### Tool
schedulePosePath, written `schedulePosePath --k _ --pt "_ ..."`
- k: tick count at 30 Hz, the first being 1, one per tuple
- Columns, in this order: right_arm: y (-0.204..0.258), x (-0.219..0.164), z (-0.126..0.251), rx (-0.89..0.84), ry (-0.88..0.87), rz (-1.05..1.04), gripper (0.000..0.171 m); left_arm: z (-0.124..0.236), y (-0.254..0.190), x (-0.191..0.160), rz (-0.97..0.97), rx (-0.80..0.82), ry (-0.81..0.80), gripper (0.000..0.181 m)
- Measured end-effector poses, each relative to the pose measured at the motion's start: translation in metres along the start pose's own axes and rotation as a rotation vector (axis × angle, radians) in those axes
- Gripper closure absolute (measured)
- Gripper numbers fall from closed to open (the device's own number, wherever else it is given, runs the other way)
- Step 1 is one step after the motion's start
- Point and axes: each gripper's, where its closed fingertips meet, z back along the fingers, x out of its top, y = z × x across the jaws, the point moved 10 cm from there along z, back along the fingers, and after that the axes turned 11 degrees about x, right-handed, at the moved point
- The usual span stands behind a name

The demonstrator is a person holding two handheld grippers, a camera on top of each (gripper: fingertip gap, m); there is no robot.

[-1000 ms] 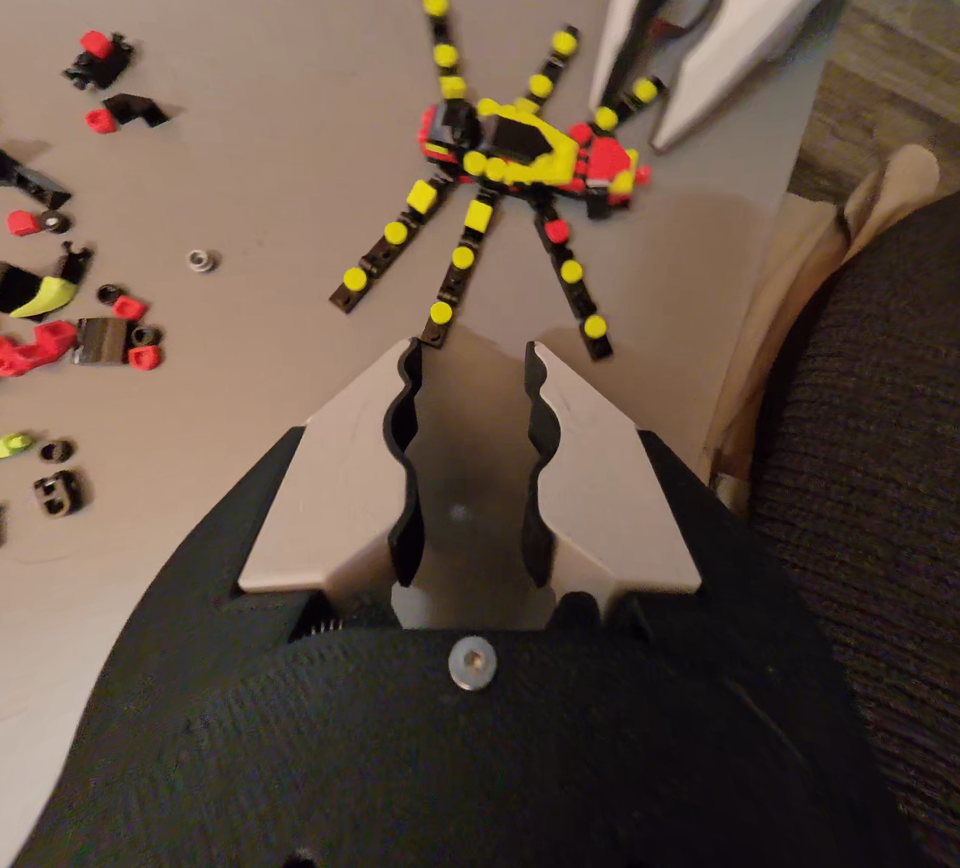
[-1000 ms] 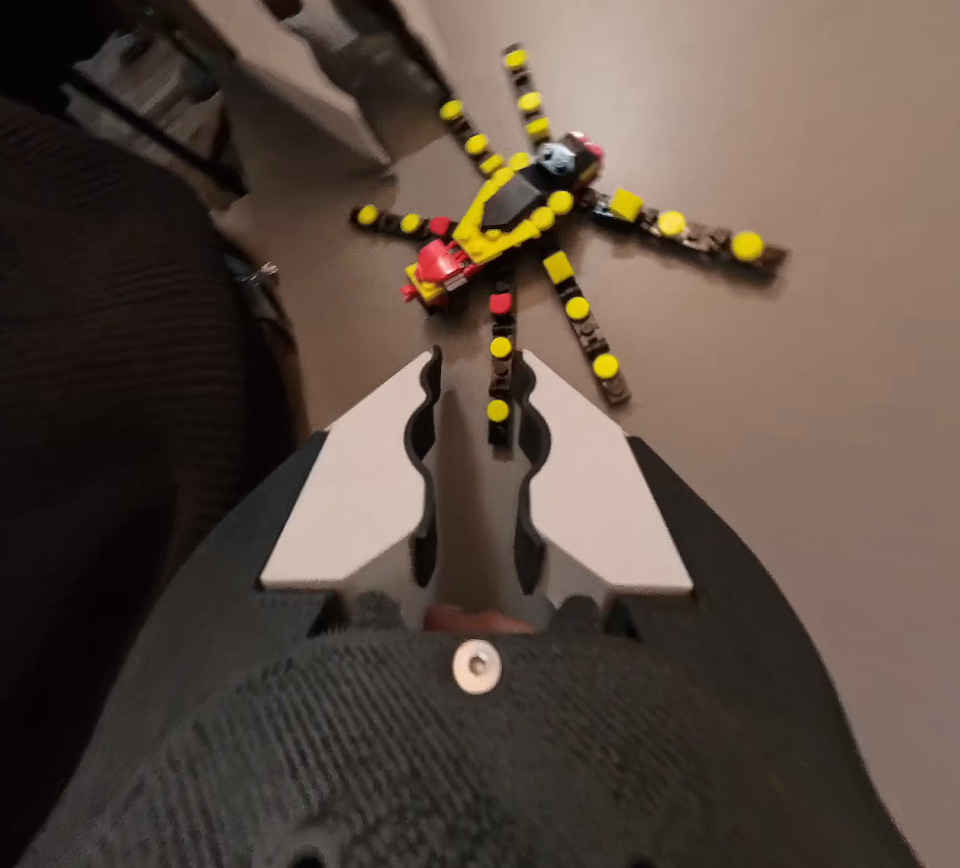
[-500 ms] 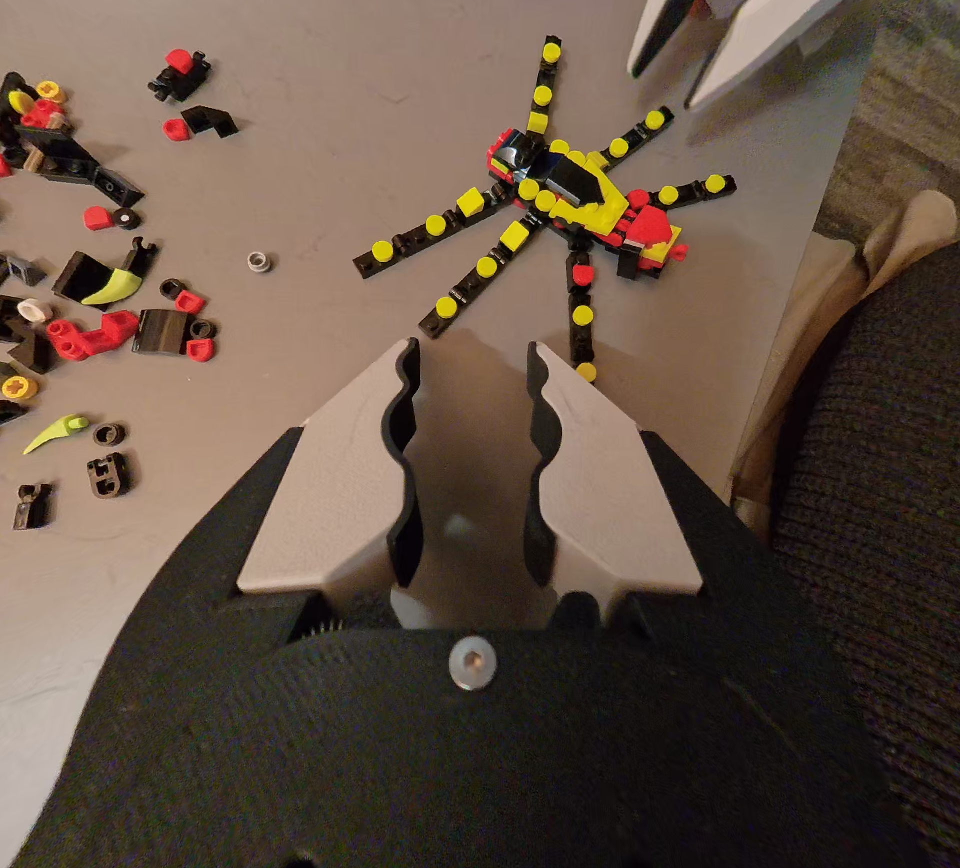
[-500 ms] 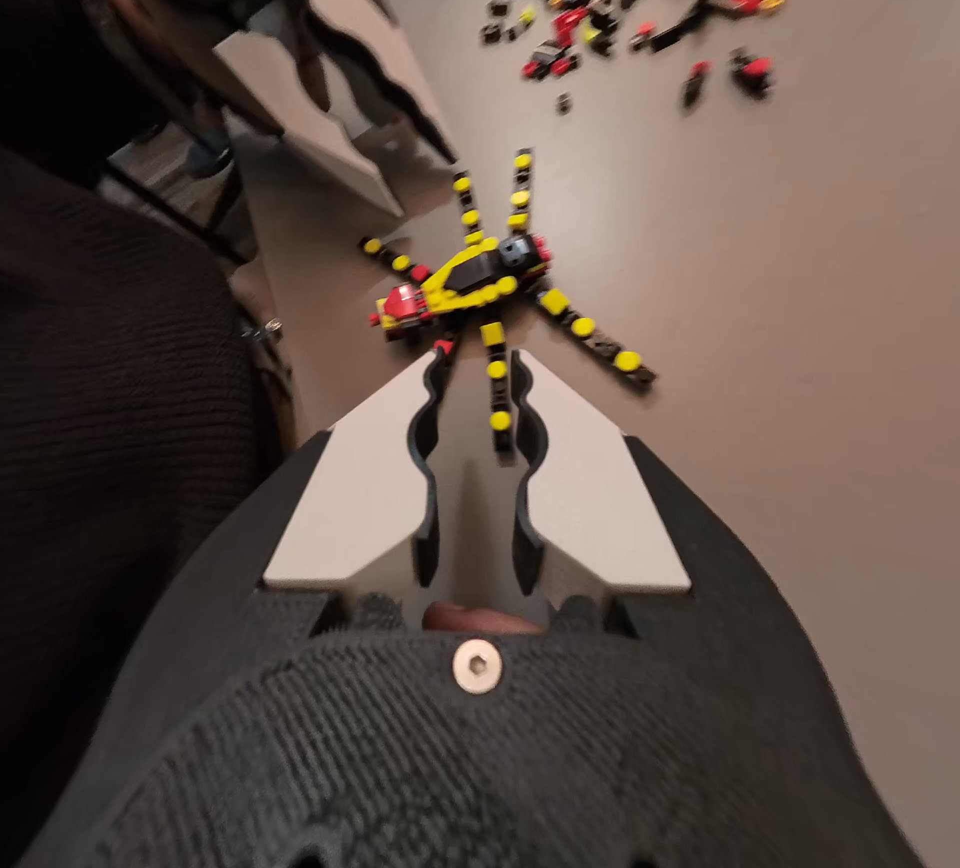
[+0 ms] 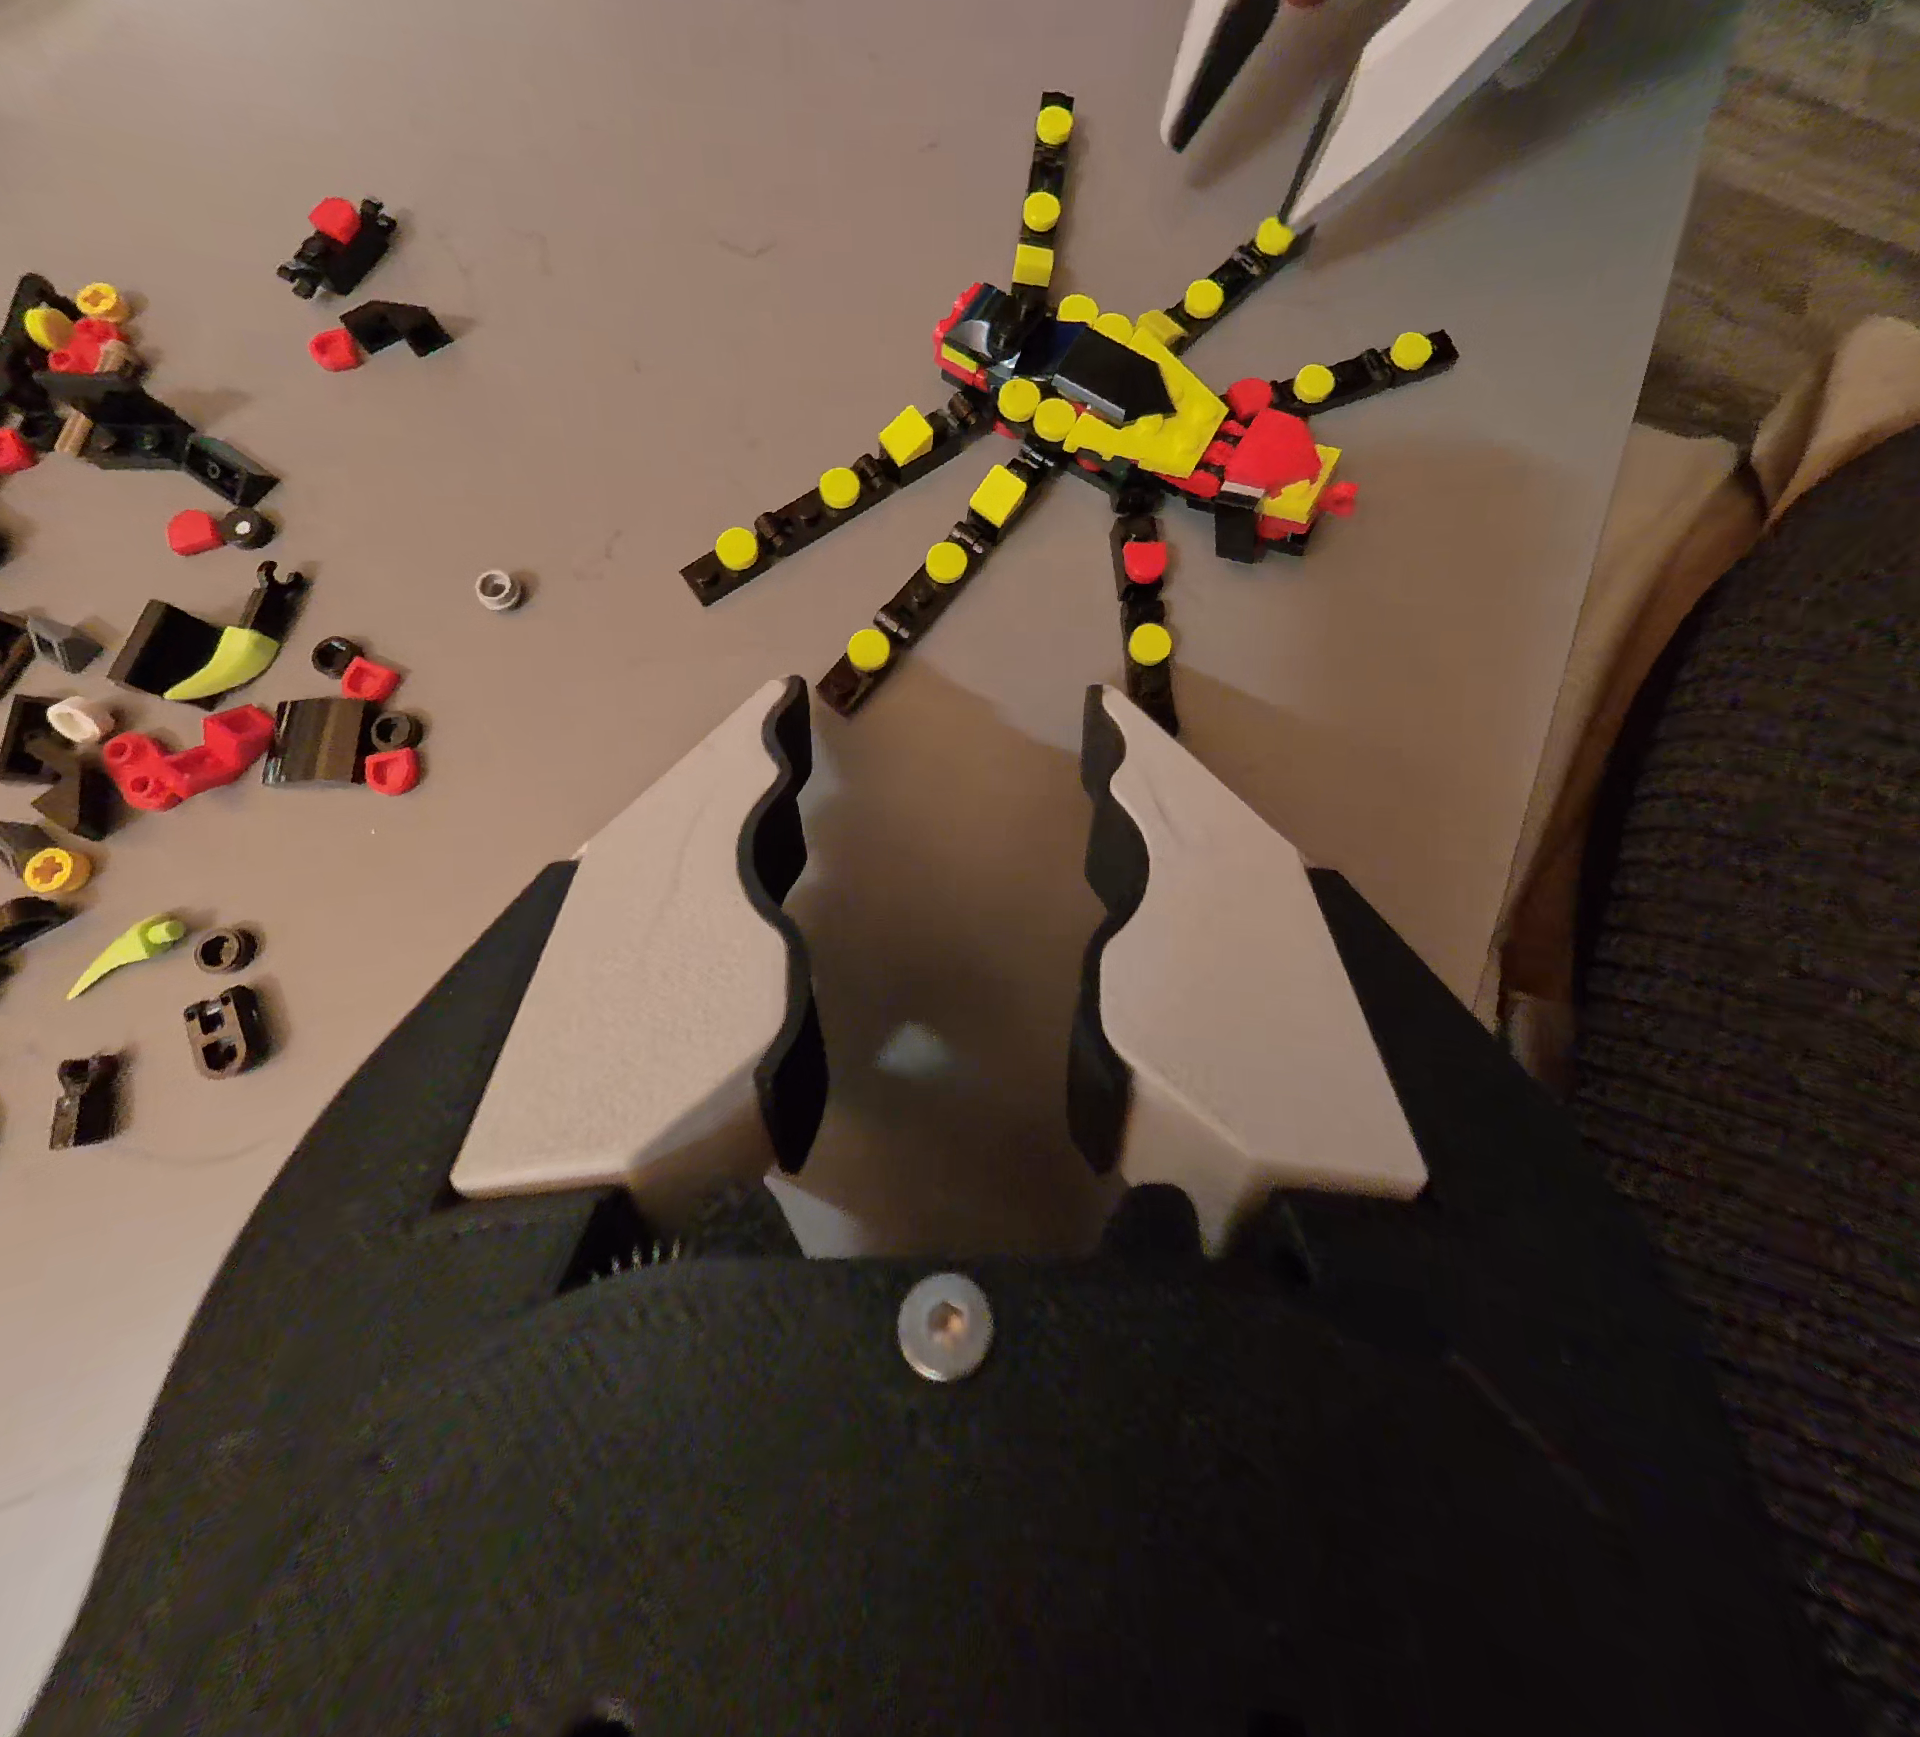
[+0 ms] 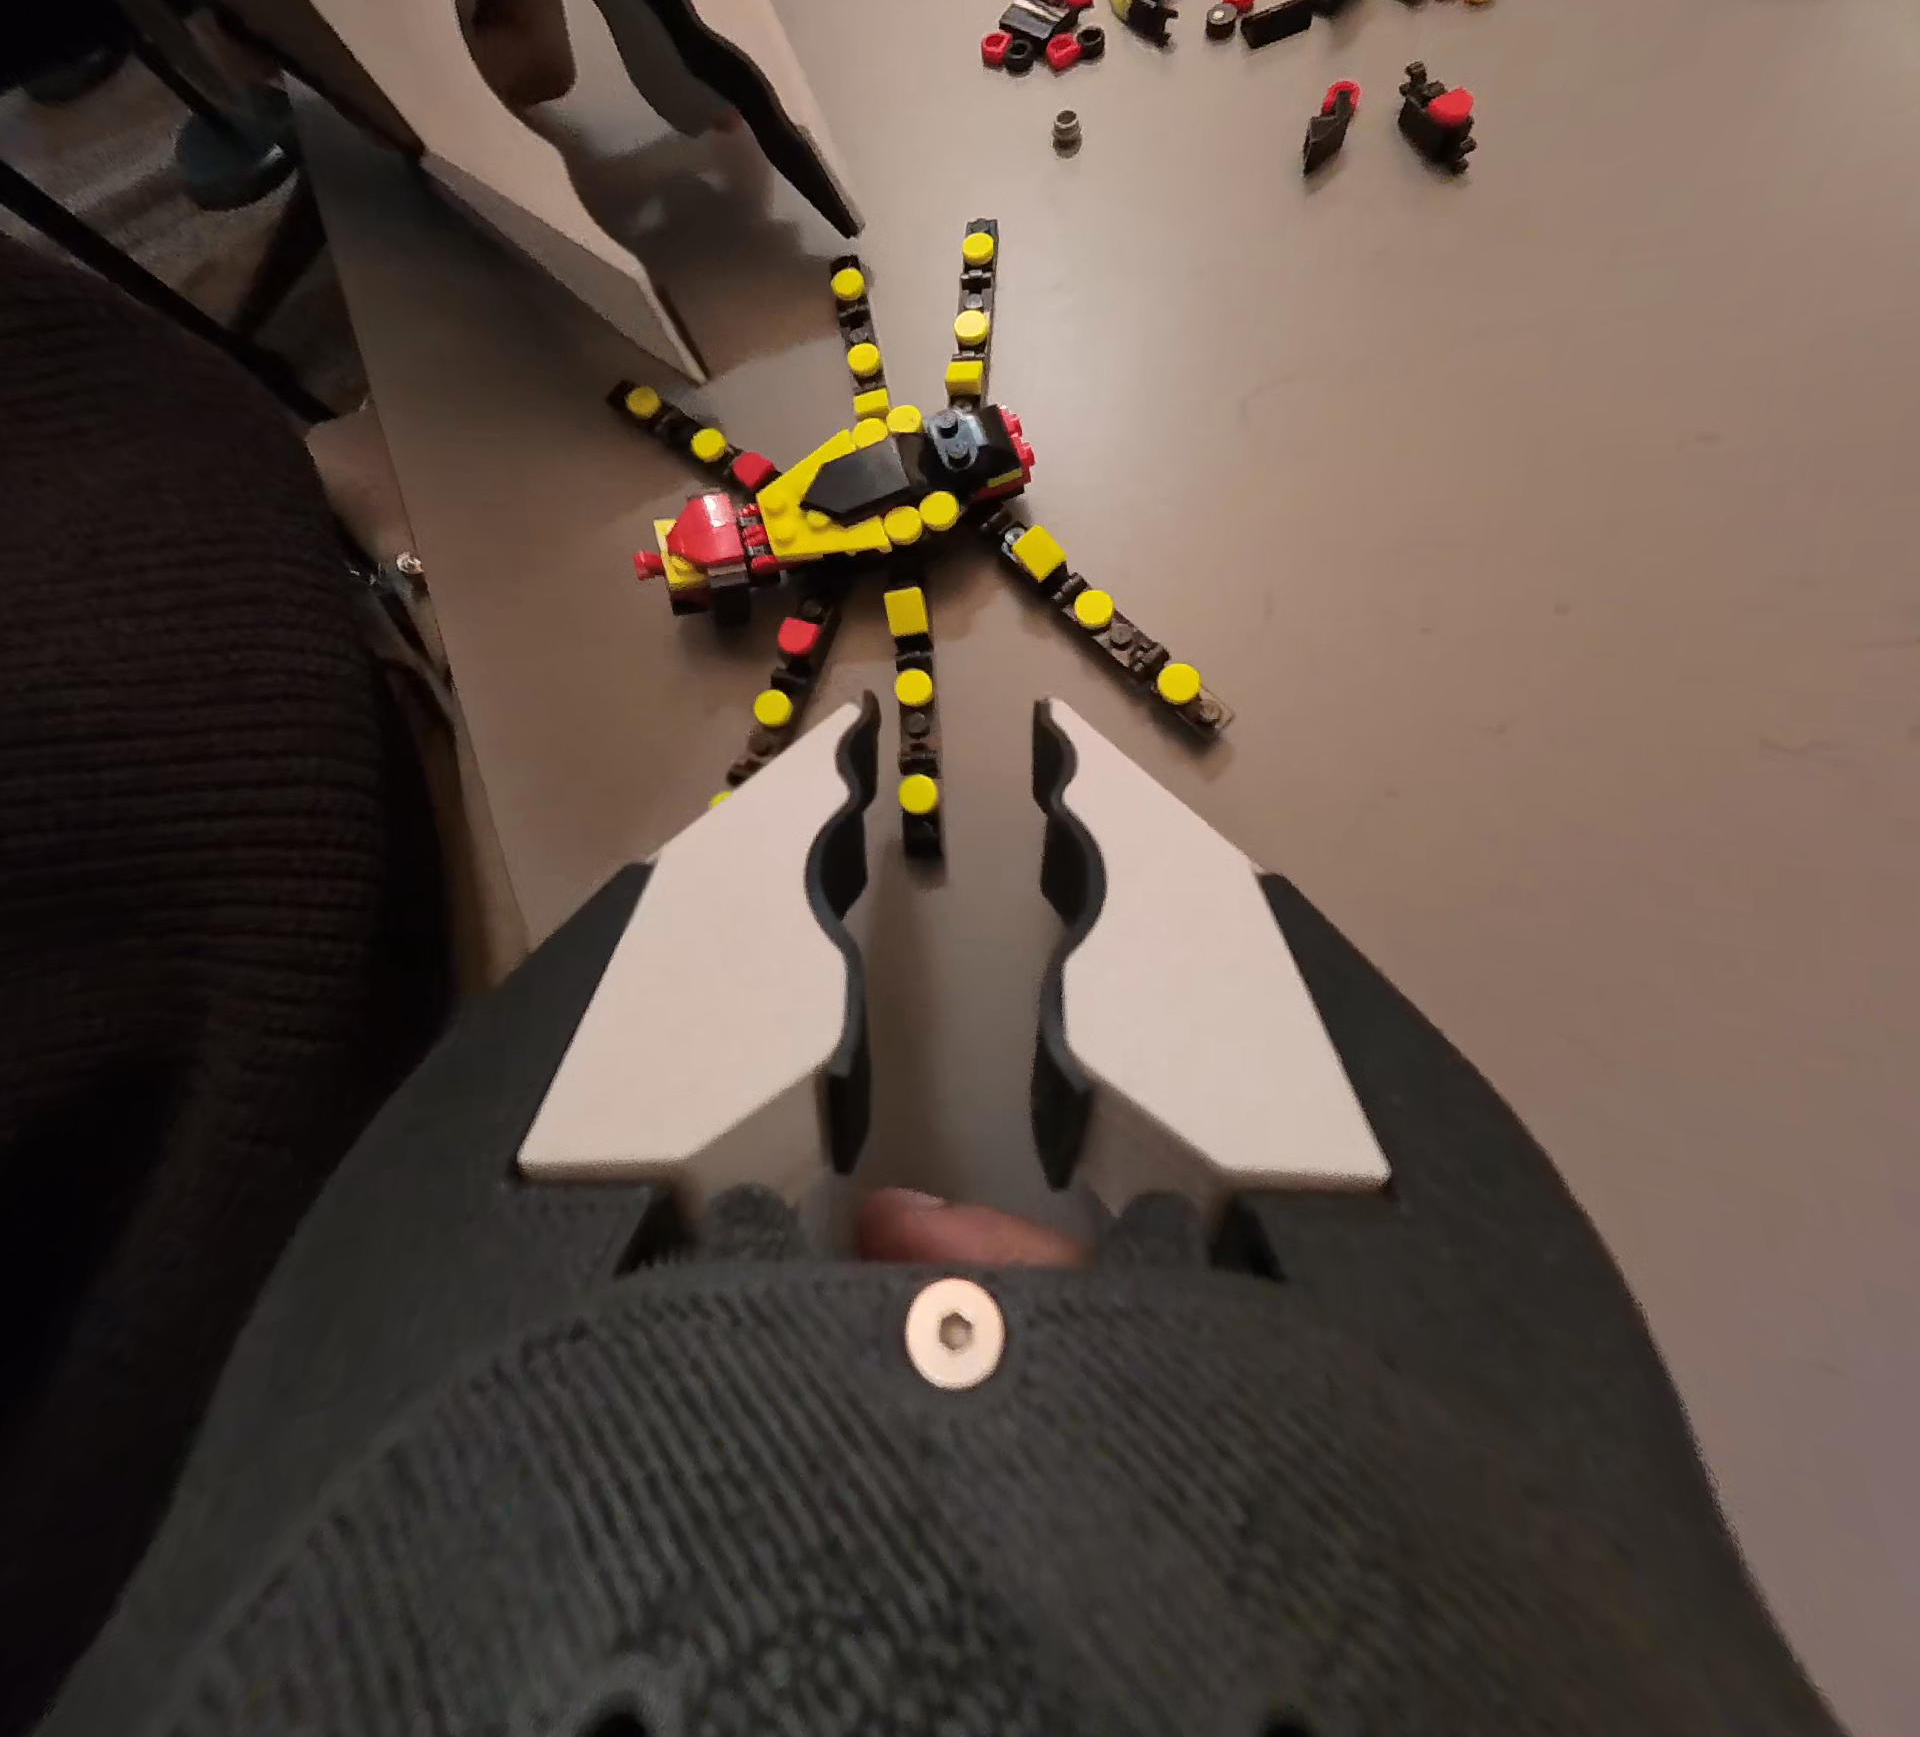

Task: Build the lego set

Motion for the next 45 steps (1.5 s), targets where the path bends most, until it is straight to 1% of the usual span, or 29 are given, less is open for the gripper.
schedulePosePath --k 6,10,14,21,25,28,33,35,37,40,43,44,45 --pt "0.001 -0.003 0.002 0.016 0.015 0.064 0.139 -0.002 -0.005 0.002 -0.055 0.014 -0.005 0.115" --pt "0.003 -0.003 -0.001 0.01 0.041 0.105 0.138 -0.004 -0.01 0.003 -0.109 0.022 -0.009 0.111" --pt "0.002 -0.005 -0.001 -0.003 0.058 0.109 0.138 -0.003 -0.012 0.003 -0.125 0.022 -0.019 0.111" --pt "0.016 0.013 -0.01 0.018 -0.031 0.088 0.135 -0.001 -0.018 0.003 -0.182 0.005 -0.041 0.116" --pt "0.019 0.011 -0.016 -0.04 0.046 0.157 0.136 0.0 -0.018 0.003 -0.176 -0.009 -0.048 0.117" --pt "0.013 0.008 -0.013 -0.069 0.057 0.154 0.138 0.002 -0.019 0.004 -0.152 -0.031 -0.068 0.117" --pt "0.005 0.0 -0.006 -0.069 0.077 0.136 0.14 0.006 -0.022 0.011 -0.127 -0.034 -0.115 0.121" --pt "0.003 -0.004 -0.005 -0.054 0.093 0.133 0.142 0.009 -0.028 0.017 -0.119 -0.028 -0.154 0.125" --pt "0.003 -0.006 -0.005 -0.037 0.096 0.125 0.142 0.01 -0.038 0.023 -0.129 -0.04 -0.174 0.125" --pt "0.005 -0.005 -0.008 -0.034 0.098 0.138 0.143 0.003 -0.047 0.027 -0.151 0.002 -0.167 0.125" --pt "0.006 -0.005 -0.01 -0.033 0.104 0.146 0.144 -0.004 -0.045 0.03 -0.15 0.02 -0.164 0.126" --pt "0.006 -0.006 -0.01 -0.036 0.106 0.145 0.144 -0.005 -0.045 0.032 -0.135 0.012 -0.167 0.129" --pt "0.005 -0.006 -0.01 -0.039 0.109 0.144 0.145 -0.006 -0.044 0.034 -0.119 -0.001 -0.169 0.136"
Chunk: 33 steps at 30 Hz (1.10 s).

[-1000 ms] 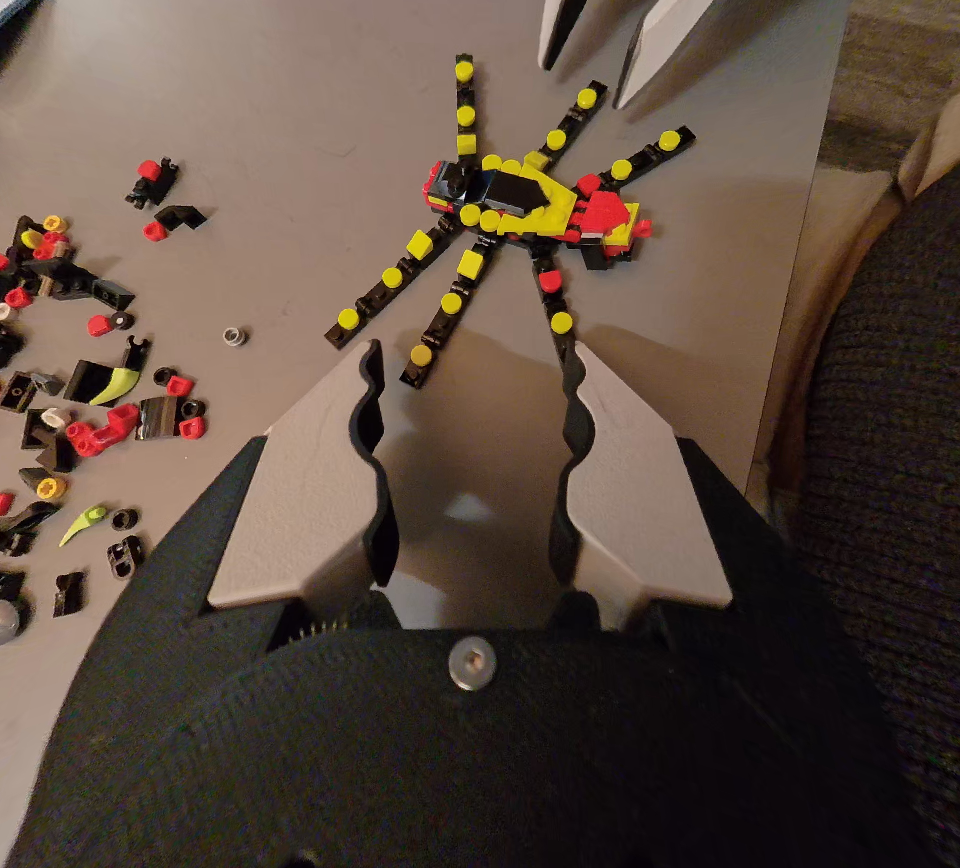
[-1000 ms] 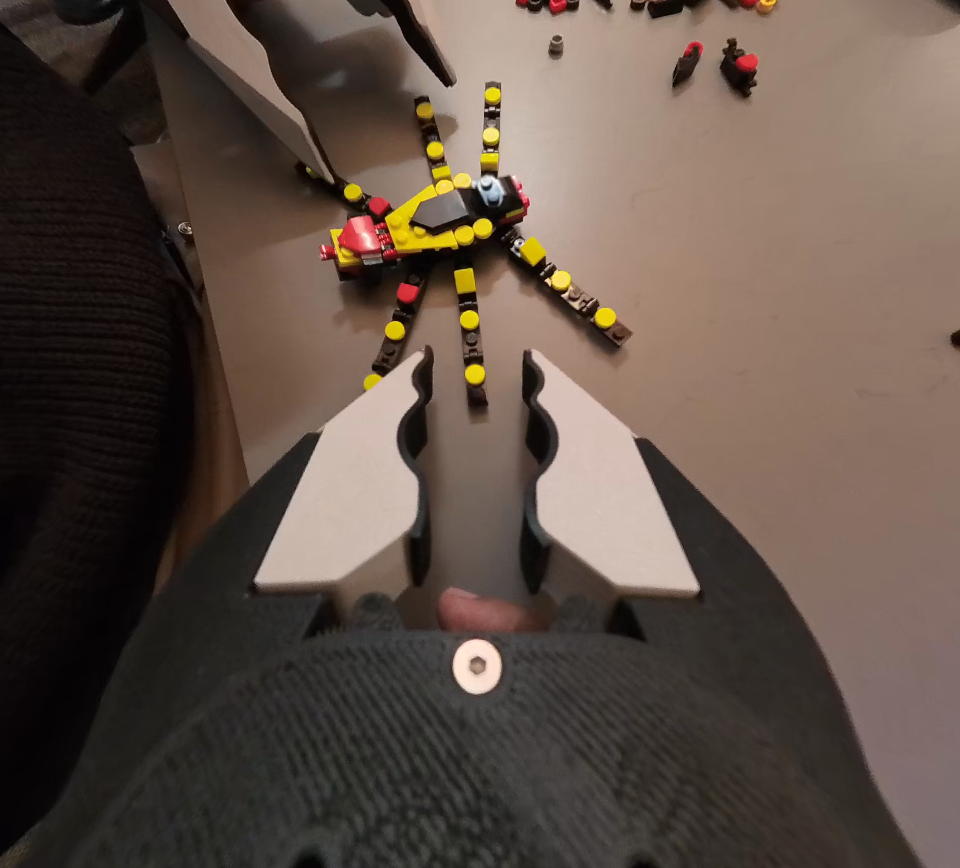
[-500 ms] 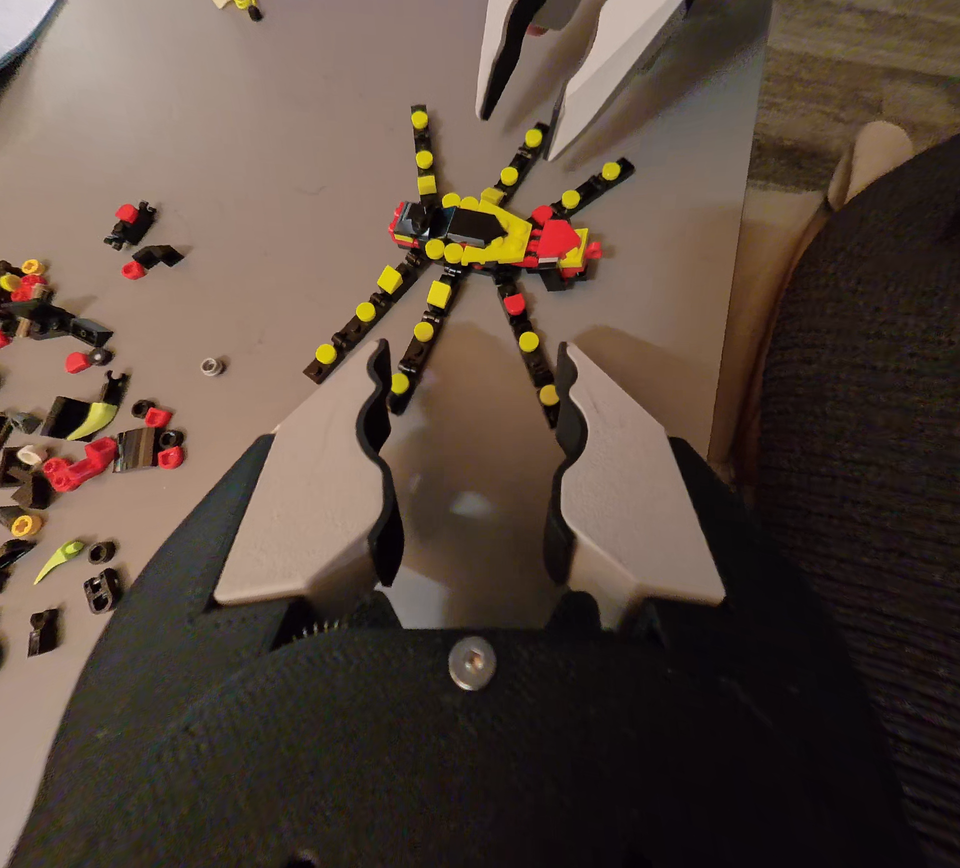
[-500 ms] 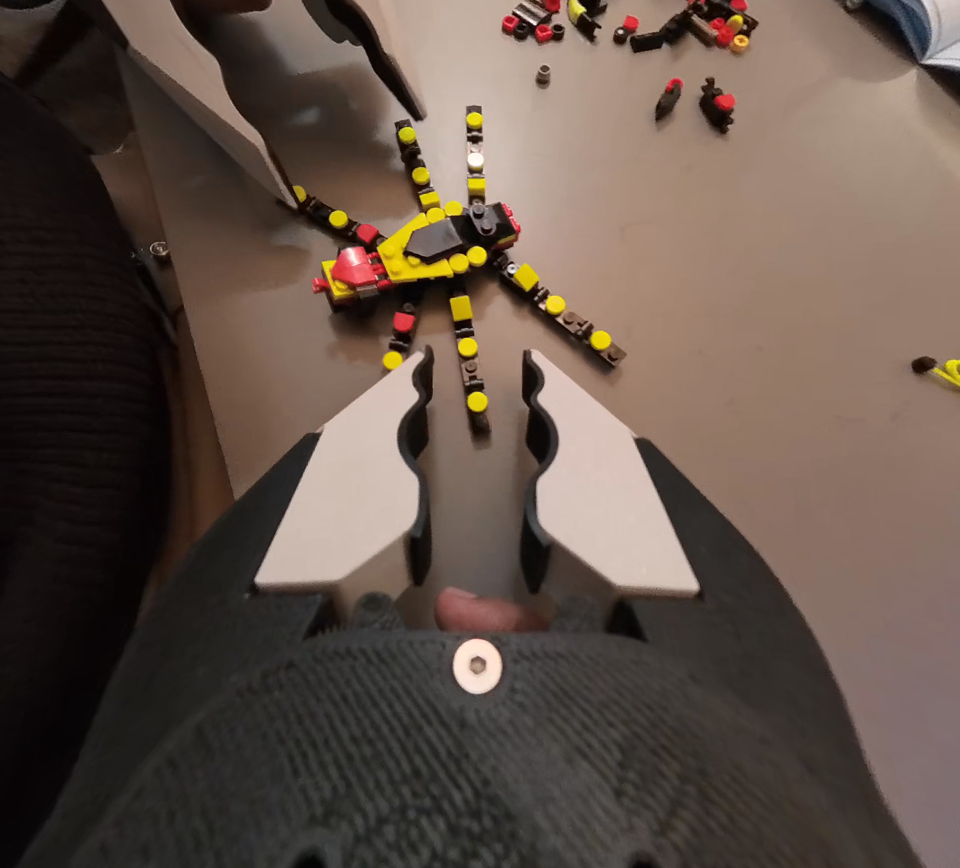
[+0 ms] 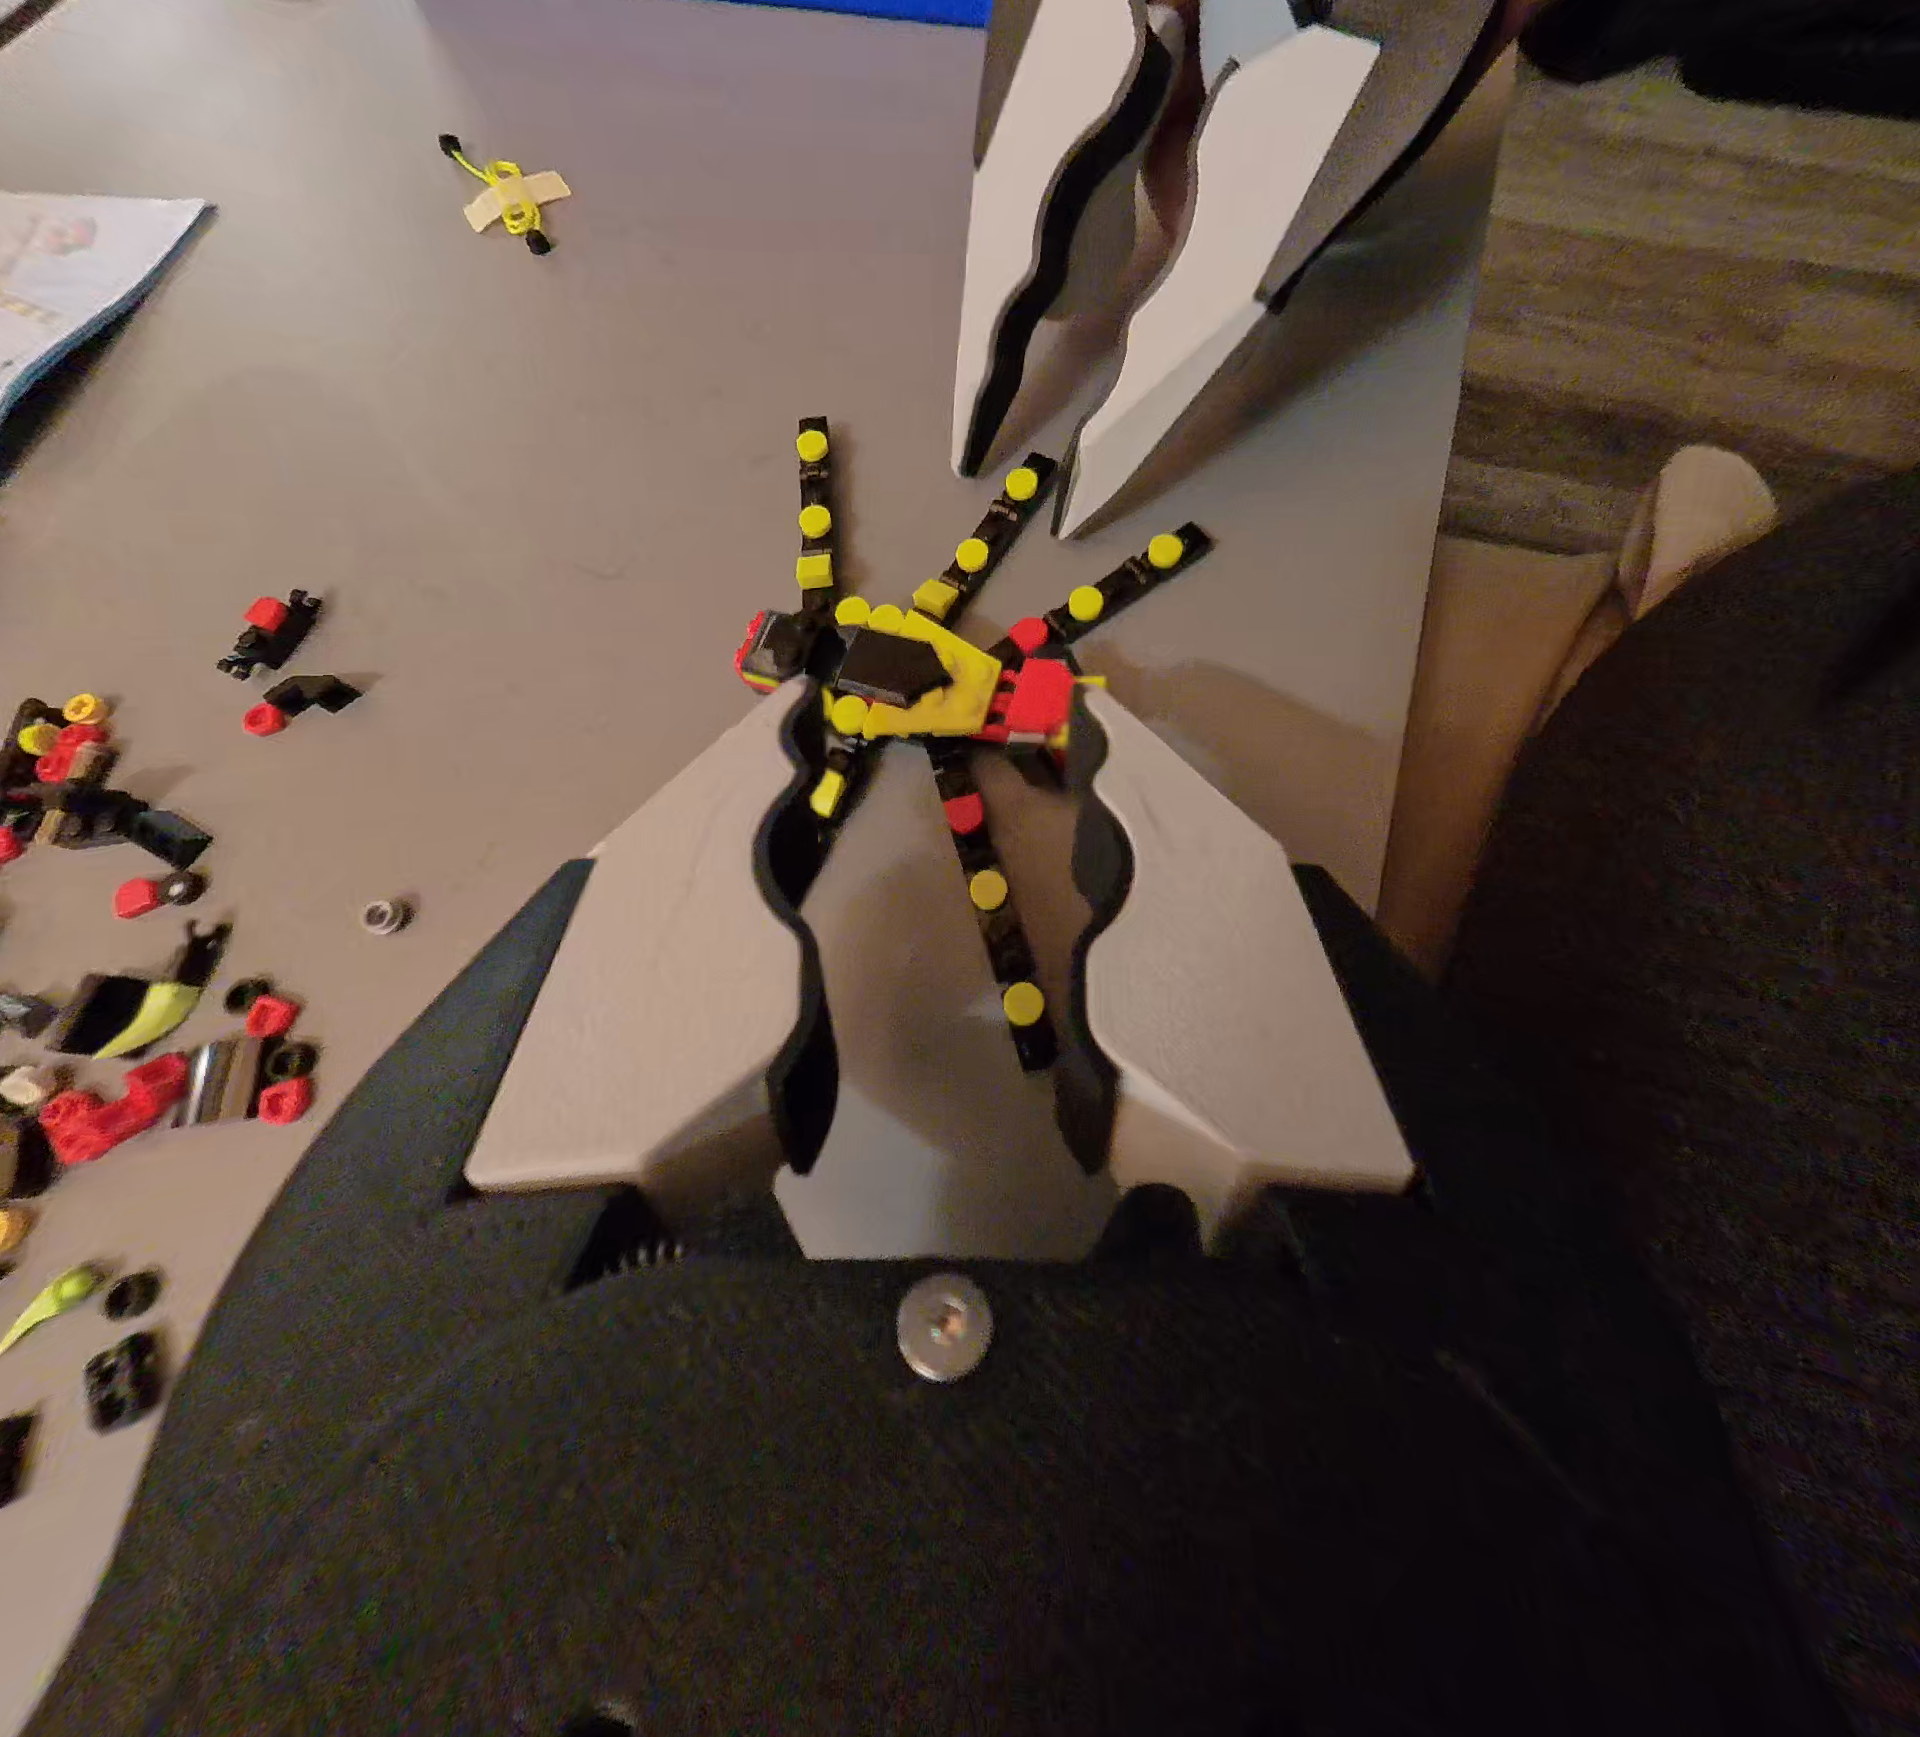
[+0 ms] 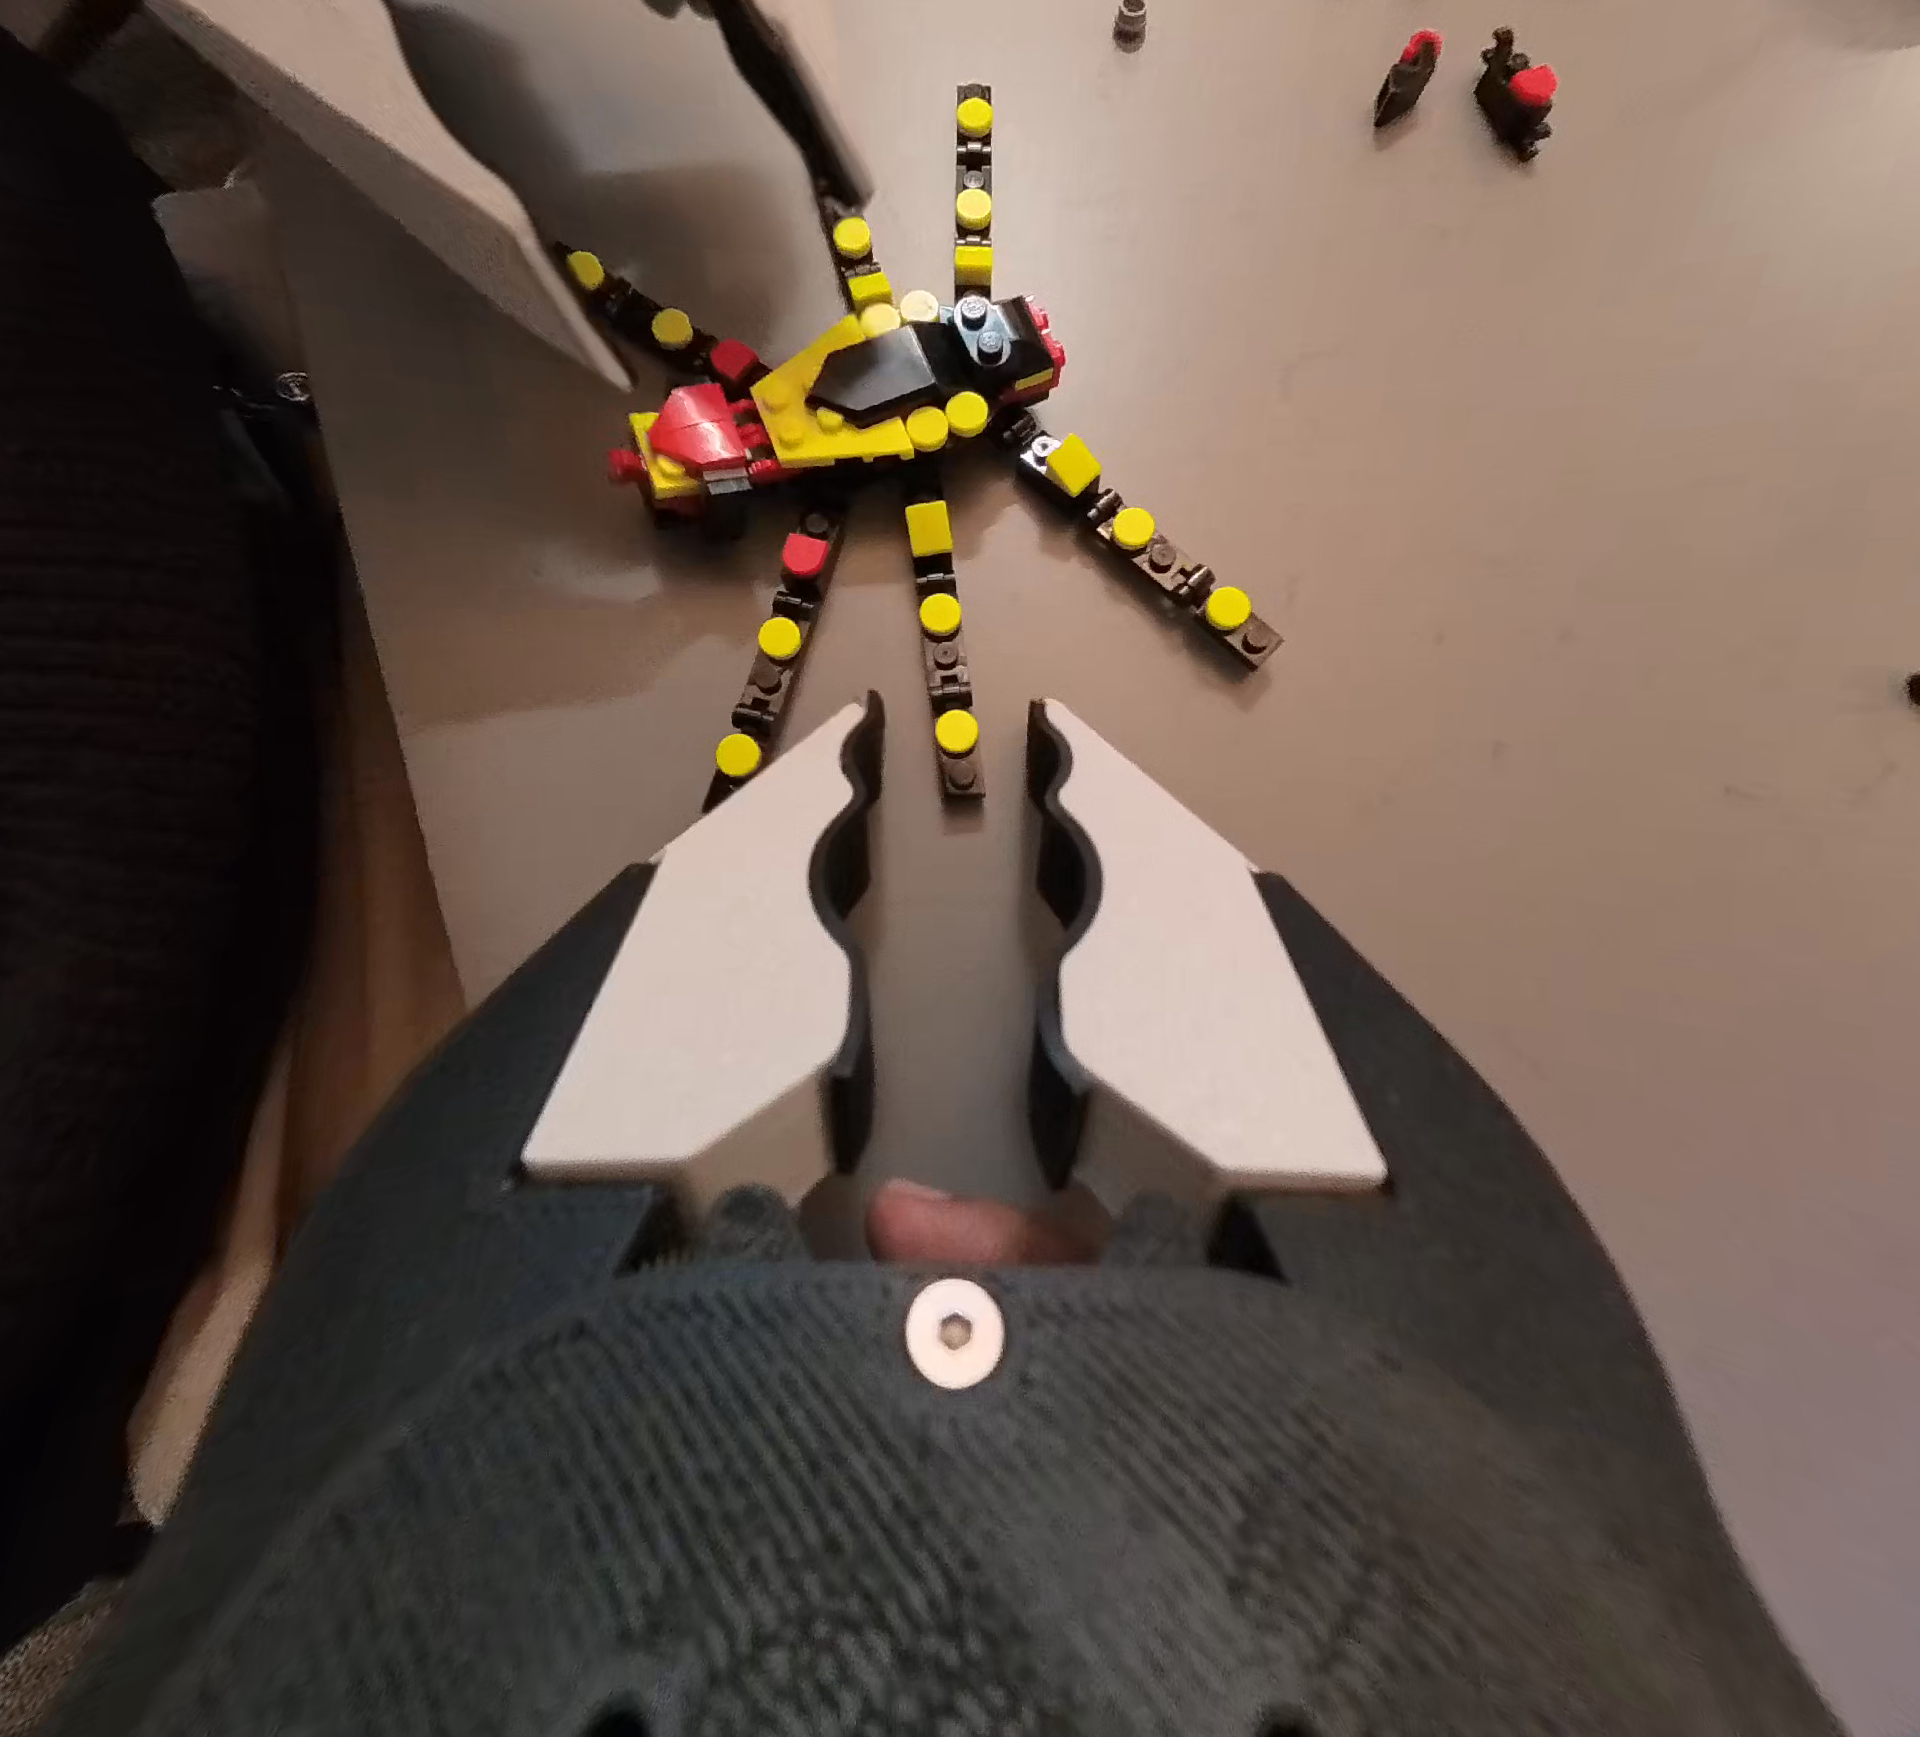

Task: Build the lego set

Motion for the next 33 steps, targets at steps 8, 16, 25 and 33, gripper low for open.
schedulePosePath --k 8,16,25,33 --pt "0.0 0.001 0.0 -0.027 0.008 -0.011 0.146 -0.022 0.03 0.011 0.435 -0.012 0.131 0.141" --pt "0.002 0.001 -0.003 -0.017 0.014 -0.016 0.148 -0.033 0.012 0.013 0.276 0.067 0.172 0.123" --pt "0.004 0.001 -0.005 -0.008 0.009 -0.016 0.151 -0.036 0.004 0.01 0.153 0.099 0.191 0.132" --pt "0.003 0.005 -0.011 -0.007 -0.015 -0.003 0.152 -0.035 0.004 0.007 0.176 0.071 0.183 0.137"
